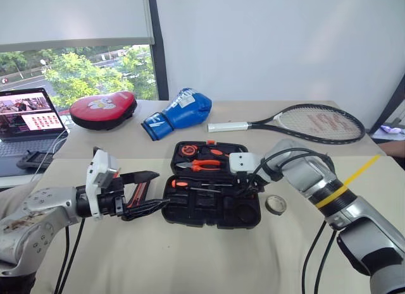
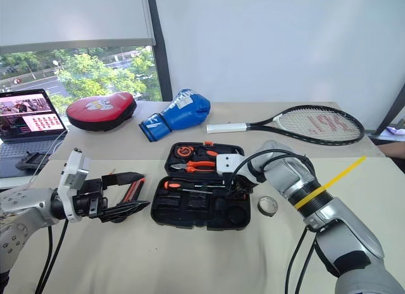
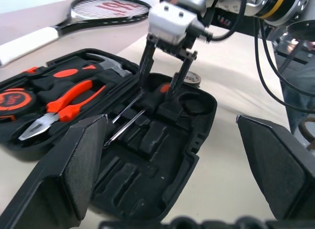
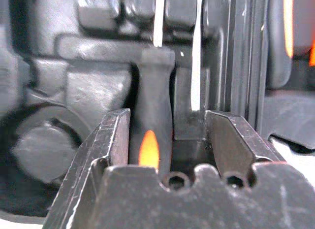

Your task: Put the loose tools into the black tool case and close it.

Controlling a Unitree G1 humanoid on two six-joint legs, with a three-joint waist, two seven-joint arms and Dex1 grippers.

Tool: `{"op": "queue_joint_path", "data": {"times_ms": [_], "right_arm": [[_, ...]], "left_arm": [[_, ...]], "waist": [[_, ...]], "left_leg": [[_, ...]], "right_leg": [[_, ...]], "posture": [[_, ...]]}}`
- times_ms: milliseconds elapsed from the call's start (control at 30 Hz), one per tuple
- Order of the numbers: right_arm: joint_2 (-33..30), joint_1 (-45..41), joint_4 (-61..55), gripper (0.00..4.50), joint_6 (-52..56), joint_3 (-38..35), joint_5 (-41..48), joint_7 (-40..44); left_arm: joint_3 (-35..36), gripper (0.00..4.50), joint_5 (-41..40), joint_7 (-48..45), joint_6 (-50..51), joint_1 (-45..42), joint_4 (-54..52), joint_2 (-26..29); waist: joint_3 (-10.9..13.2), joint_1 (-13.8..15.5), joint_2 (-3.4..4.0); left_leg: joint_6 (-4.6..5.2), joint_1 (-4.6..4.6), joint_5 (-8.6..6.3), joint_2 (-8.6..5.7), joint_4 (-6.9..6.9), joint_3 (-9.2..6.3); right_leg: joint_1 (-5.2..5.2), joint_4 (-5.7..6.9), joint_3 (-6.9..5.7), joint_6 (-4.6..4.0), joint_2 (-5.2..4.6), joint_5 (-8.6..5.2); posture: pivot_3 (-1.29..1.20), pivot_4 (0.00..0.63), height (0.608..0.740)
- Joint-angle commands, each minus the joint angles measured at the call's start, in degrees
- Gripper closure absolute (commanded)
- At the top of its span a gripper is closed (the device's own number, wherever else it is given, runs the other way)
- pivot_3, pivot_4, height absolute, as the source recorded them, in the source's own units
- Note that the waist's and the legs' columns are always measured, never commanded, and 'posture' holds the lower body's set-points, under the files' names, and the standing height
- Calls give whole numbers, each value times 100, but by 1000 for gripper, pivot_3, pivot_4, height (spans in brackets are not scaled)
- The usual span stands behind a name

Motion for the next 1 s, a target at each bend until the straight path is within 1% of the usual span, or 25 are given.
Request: {"op": "queue_joint_path", "data": {"times_ms": [33, 67, 100, 133, 167, 200, 233, 300, 333, 367, 433, 500, 567, 633, 733, 800, 833, 900, 967, 1000], "right_arm": [[79, 278, -946, 1866, 433, -1169, 868, -248], [207, 445, -1218, 2132, 782, -1575, 1204, -464], [330, 667, -1521, 2238, 973, -1922, 1455, -706], [421, 920, -1767, 2619, 1080, -2134, 1472, -1034], [576, 1311, -1931, 2702, 1020, -2293, 1205, -1631], [718, 1631, -2070, 3299, 996, -2386, 990, -2151], [882, 1902, -2221, 3429, 1029, -2457, 883, -2559], [1149, 2220, -2468, 4100, 1134, -2528, 838, -3080], [1281, 2441, -2511, 4464, 1023, -2418, 613, -3452], [1359, 2589, -2530, 4464, 935, -2326, 445, -3717], [1768, 2879, -2434, 4464, 1043, -2162, 201, -4380], [1885, 3049, -2326, 4464, 915, -1845, -56, -4626], [1782, 3267, -2129, 4464, 680, -1284, -278, -4483], [1517, 3400, -1804, 4464, 423, -629, -612, -4225], [1076, 3348, -1299, 4464, -176, -32, -1123, -3931], [890, 3250, -1111, 4464, -526, 140, -1379, -3841], [823, 3202, -1061, 4464, -658, 181, -1458, -3791], [796, 3156, -1027, 4464, -808, 100, -1494, -3773], [1035, 3226, -1327, 4464, -1117, -624, -780, -3759], [1275, 3294, -1602, 4464, -1295, -1218, 12, -3599]], "left_arm": [[49, 0, -15, 53, -159, -100, -85, -9], [59, 0, -24, 68, -160, -93, -85, -16], [70, 0, -22, 74, -173, -79, -83, -17], [82, 0, -24, 85, -179, -67, -77, -18], [84, 0, -21, 112, -181, -61, -88, -24], [90, 0, -22, 135, -182, -58, -95, -26], [101, 0, -28, 153, -179, -51, -95, -27], [130, 0, -39, 157, -181, -33, -86, -17], [147, 0, -37, 150, -185, -22, -76, -2], [157, 0, -35, 145, -188, -14, -69, 9], [191, 0, -34, 137, -182, 3, -54, 38], [222, 0, -43, 136, -171, 17, -40, 52], [220, 0, -36, 140, -168, 32, -58, 62], [227, 0, -16, 139, -173, 47, -48, 81], [238, 0, 19, 128, -196, 88, -25, 105], [241, 0, 54, 130, -219, 125, -25, 108], [250, 0, 66, 138, -227, 145, -27, 107], [286, 0, 94, 164, -241, 201, -37, 100], [436, 0, 82, 383, -164, 323, -35, 11], [541, 0, 85, 543, -120, 403, -14, -49]], "waist": [[0, 10, 0], [0, 10, 0], [0, 12, 0], [0, 14, -1], [0, 23, 0], [-3, 42, -4], [-8, 67, -12], [0, 74, -1], [1, 72, 1], [2, 71, 4], [2, 23, 3], [3, 2, 4], [3, 0, 4], [1, -11, 2], [-8, -28, -13], [-12, -16, -16], [-18, -10, -23], [-33, 14, -46], [-44, 22, -63], [-47, 23, -68]], "left_leg": [[0, 0, 0, 1, 0, -1], [0, -1, 0, 1, 0, -2], [0, 0, -1, 1, -1, -3], [0, -1, -1, 1, -1, -4], [0, -1, -1, 1, -1, -4], [1, 0, -2, 0, -2, -6], [1, 5, -3, 0, -11, -12], [-24, 8, -17, 0, -10, -12], [-34, -3, -22, -11, -10, -7], [-31, -4, -19, -14, -10, -4], [-9, 3, -1, -13, -8, 6], [-16, 13, 2, -5, -10, 7], [-20, 16, 5, -4, -12, 6], [-20, 19, 6, -4, -12, 7], [-20, 65, 5, 4, -14, 8], [-21, 104, 2, 10, -18, 6], [-21, 133, -8, 13, -19, 5], [-21, 142, -18, 22, -19, 2], [-26, 143, -20, 24, -19, -7], [-29, 141, -22, 27, -19, -8]], "right_leg": [[0, -1, -1, 0, -1, 0], [1, -2, 0, 0, -3, 0], [2, -2, -1, 0, -5, 0], [3, -3, -1, 0, -9, 0], [2, -2, 0, 0, -12, 0], [2, -1, 0, 0, -22, 0], [8, -1, -2, -1, -31, 1], [8, 1, -2, -1, -32, 1], [-6, 3, 1, -2, -26, 1], [-10, 6, 4, -2, -27, 2], [-9, 14, 8, -3, -17, 2], [-1, 13, 9, -7, 1, 2], [-1, 14, 9, -10, 9, 2], [2, 14, 9, -11, 11, 2], [45, 6, 9, -14, 20, -3], [85, 1, 6, -17, 23, -9], [109, 3, 6, -18, 23, -22], [113, 4, 4, -26, 27, -34], [109, 5, -2, -29, 27, -37], [110, 5, -2, -31, 28, -37]], "posture": [[0, 150, 740], [0, 150, 740], [0, 150, 740], [0, 150, 740], [0, 150, 740], [0, 150, 740], [0, 150, 740], [0, 150, 740], [0, 150, 740], [0, 150, 740], [0, 150, 740], [0, 150, 740], [0, 150, 740], [0, 150, 740], [0, 150, 740], [0, 150, 740], [0, 150, 740], [0, 150, 740], [0, 150, 740], [0, 150, 740]]}}
